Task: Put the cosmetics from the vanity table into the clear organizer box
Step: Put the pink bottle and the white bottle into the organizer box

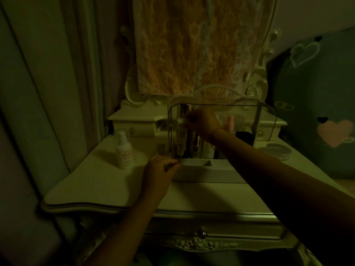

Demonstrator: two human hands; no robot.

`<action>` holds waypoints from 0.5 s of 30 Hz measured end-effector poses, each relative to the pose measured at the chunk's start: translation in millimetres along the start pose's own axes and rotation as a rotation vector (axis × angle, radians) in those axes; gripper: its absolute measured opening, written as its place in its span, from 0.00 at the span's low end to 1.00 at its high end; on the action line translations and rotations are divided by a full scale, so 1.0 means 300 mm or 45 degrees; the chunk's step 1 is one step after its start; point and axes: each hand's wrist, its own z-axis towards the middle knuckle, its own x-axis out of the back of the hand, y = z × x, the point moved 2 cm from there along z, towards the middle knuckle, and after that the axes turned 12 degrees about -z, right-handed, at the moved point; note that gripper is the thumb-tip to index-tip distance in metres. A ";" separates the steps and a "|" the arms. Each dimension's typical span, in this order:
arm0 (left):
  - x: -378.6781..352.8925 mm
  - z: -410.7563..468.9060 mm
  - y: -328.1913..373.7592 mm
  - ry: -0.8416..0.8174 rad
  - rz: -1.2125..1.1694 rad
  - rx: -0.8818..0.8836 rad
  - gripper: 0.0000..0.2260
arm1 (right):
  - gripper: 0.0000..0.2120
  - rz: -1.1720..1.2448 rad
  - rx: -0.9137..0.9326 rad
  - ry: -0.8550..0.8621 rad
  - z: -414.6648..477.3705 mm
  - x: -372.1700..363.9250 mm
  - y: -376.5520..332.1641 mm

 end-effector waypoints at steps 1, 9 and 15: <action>0.000 0.000 0.001 0.002 -0.008 -0.006 0.05 | 0.10 -0.034 0.008 -0.013 0.002 -0.006 0.002; -0.001 0.003 -0.005 0.024 -0.039 -0.033 0.05 | 0.10 -0.098 0.054 0.030 0.000 -0.017 -0.004; 0.000 0.003 -0.004 0.029 -0.063 -0.015 0.05 | 0.07 -0.098 0.050 0.108 0.001 -0.006 -0.006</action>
